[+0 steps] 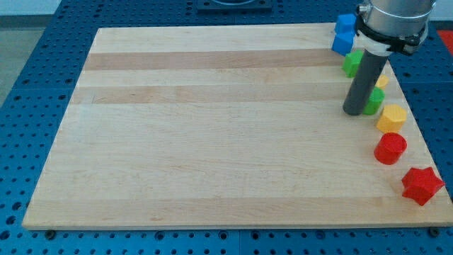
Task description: Slide the yellow heart below the green star
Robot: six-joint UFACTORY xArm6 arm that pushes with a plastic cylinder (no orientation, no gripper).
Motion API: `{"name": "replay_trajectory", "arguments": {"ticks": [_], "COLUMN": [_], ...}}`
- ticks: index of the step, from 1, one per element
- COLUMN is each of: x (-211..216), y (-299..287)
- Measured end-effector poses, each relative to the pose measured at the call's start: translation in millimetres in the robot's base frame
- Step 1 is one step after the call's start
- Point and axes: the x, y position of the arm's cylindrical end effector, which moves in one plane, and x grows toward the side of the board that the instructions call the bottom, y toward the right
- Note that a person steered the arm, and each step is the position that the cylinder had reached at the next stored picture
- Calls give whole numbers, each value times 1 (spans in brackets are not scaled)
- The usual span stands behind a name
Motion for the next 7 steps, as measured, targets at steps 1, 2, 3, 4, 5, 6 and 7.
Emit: {"name": "replay_trajectory", "arguments": {"ticks": [1, 2, 3, 4, 5, 6, 7], "x": [0, 15, 88, 184, 187, 186, 184], "y": [-7, -55, -58, -22, -19, 40, 138]}}
